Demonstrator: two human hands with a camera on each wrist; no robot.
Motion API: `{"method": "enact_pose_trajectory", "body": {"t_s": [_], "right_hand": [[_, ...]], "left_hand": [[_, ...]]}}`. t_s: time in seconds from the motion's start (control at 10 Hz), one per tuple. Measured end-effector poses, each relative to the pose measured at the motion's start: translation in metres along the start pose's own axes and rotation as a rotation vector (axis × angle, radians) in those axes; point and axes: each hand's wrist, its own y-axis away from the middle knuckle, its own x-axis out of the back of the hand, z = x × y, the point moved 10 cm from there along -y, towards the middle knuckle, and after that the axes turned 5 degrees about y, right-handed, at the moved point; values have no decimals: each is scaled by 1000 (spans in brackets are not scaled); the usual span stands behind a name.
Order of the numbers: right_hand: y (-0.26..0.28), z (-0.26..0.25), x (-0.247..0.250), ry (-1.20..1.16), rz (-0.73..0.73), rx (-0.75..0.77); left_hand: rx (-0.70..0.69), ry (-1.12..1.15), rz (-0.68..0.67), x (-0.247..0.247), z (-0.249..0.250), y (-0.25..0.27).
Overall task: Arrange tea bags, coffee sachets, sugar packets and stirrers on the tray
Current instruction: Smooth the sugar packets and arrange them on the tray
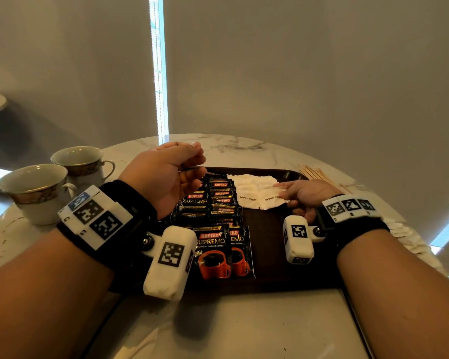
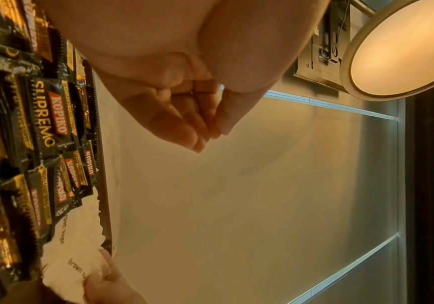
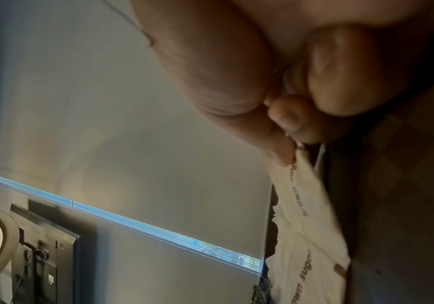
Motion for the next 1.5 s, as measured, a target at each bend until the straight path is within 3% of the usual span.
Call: {"method": "enact_pose_trajectory", "body": {"t_s": [0.3, 0.6, 0.7, 0.9, 1.3, 1.4, 1.5], "right_hand": [[0, 3, 7, 97, 47, -20], [5, 4, 15, 37, 148, -32], [10, -4, 15, -53, 178, 32], [24, -10, -17, -90, -38, 32], [33, -36, 4, -172, 95, 198], [49, -52, 15, -86, 143, 226], [66, -65, 36, 176, 204, 251]], "left_hand": [[5, 1, 5, 0, -1, 0], [3, 6, 17, 1, 0, -1], [0, 7, 17, 2, 0, -1], [1, 12, 19, 3, 0, -1], [29, 46, -12, -5, -4, 2], [41, 58, -27, -11, -5, 7], [51, 75, -37, -16, -5, 11]]}}
